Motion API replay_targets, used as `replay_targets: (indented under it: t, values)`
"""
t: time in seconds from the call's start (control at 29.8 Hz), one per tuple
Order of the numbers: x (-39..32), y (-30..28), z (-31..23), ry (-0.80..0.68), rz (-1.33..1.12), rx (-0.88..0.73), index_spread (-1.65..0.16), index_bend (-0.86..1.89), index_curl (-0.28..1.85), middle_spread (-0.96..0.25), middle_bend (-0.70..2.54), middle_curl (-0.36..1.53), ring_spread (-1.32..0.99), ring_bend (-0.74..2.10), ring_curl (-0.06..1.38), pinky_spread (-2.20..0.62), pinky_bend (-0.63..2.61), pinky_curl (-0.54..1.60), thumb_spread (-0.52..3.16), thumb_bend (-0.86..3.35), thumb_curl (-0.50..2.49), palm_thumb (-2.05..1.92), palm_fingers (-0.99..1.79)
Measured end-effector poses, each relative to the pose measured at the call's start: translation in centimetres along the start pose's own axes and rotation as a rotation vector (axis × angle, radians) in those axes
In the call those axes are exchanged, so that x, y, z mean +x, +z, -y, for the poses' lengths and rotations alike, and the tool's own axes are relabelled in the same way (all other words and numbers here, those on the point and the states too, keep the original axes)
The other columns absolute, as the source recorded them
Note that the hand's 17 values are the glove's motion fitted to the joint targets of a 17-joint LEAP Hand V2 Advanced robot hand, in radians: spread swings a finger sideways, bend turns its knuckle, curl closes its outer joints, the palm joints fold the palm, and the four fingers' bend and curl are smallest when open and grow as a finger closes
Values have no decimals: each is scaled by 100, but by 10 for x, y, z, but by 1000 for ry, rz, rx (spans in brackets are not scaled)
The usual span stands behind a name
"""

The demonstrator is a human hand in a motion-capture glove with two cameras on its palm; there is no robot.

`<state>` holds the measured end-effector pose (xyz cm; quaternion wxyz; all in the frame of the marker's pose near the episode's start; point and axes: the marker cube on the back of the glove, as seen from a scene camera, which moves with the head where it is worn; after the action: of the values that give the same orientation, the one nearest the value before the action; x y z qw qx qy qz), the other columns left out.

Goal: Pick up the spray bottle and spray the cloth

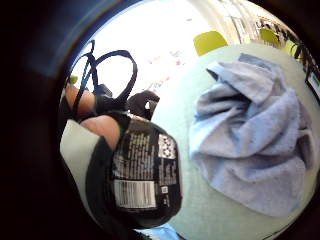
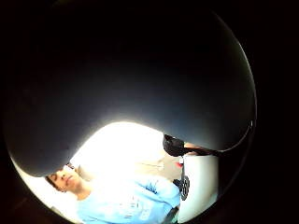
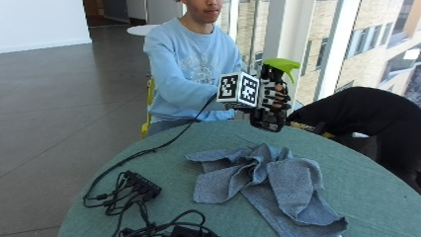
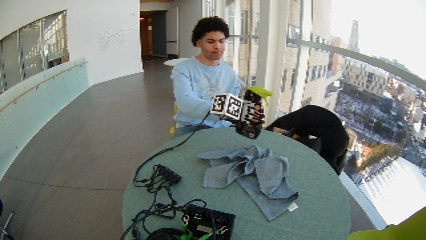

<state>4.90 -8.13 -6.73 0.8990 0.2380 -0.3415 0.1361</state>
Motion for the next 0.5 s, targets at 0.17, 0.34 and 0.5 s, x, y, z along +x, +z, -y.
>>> replay_targets:
  t: [0.17, 0.34, 0.5]
  values:
    - [-2, 67, 13, -11, 125, -33, -22, 18, 46, -12, 34, 47, -8, 38, 37, 10, 21, 36, 92, -3, 55, 86, 113]
    - [4, 101, 18, -14, 139, -57, -22, 19, 47, -12, 33, 46, -8, 35, 36, 11, 18, 35, 98, -3, 52, 85, 112]
    - [13, 118, 20, -36, 120, -74, -23, 19, 47, -12, 32, 46, -8, 33, 36, 11, 17, 34, 101, -3, 50, 83, 112]
